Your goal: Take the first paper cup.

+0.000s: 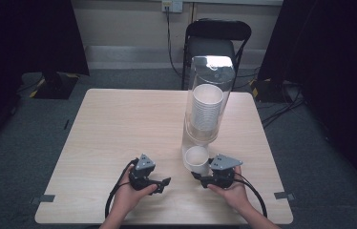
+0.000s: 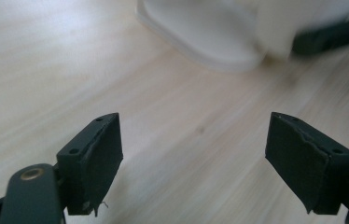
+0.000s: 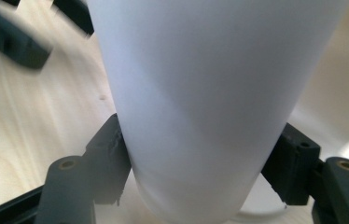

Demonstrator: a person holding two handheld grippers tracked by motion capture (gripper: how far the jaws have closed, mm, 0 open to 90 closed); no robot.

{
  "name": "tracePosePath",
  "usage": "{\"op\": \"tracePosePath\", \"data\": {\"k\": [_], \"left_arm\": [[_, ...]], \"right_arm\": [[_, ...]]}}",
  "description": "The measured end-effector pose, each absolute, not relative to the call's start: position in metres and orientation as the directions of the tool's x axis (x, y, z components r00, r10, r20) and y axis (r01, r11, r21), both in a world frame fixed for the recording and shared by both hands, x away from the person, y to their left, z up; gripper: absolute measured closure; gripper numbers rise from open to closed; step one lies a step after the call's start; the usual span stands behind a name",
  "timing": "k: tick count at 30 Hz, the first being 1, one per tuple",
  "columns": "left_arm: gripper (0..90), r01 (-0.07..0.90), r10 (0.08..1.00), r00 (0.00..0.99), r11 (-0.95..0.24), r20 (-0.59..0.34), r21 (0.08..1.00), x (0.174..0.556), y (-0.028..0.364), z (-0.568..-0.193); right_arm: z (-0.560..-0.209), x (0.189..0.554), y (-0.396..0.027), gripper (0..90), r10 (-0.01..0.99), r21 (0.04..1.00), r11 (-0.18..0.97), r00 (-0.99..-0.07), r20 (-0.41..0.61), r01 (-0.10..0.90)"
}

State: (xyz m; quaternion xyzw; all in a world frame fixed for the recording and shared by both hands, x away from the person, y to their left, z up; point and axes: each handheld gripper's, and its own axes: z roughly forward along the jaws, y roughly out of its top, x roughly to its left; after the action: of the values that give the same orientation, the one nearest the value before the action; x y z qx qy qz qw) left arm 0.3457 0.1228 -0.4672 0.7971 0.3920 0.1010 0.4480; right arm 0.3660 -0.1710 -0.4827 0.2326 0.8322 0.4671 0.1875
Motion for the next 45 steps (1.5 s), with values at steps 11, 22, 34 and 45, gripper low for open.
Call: {"op": "tracePosePath", "data": {"k": [11, 22, 34, 45], "left_arm": [[16.8, 0.571, 0.71, 0.621, -0.118, -0.332, 0.813, 0.343, 0.134, -0.429], [16.8, 0.609, 0.689, 0.633, -0.16, -0.354, 0.777, 0.341, 0.119, -0.425], [56.5, 0.67, 0.684, 0.58, -0.091, -0.443, 0.737, 0.34, 0.119, -0.422], [85.6, 0.715, 0.72, 0.535, -0.106, -0.443, 0.691, 0.344, 0.124, -0.423]], "right_arm": [[-0.482, 0.351, -0.141, 32.6, 0.478, 0.853, 0.511, -0.859, -0.181, 0.104], [-0.482, 0.346, -0.13, 32.5, 0.432, 0.845, 0.53, -0.878, -0.203, 0.065], [-0.479, 0.337, -0.12, 32.1, 0.392, 0.846, 0.533, -0.89, -0.231, 0.015], [-0.481, 0.334, -0.114, 28.6, 0.38, 0.847, 0.532, -0.896, -0.232, 0.006]]}}
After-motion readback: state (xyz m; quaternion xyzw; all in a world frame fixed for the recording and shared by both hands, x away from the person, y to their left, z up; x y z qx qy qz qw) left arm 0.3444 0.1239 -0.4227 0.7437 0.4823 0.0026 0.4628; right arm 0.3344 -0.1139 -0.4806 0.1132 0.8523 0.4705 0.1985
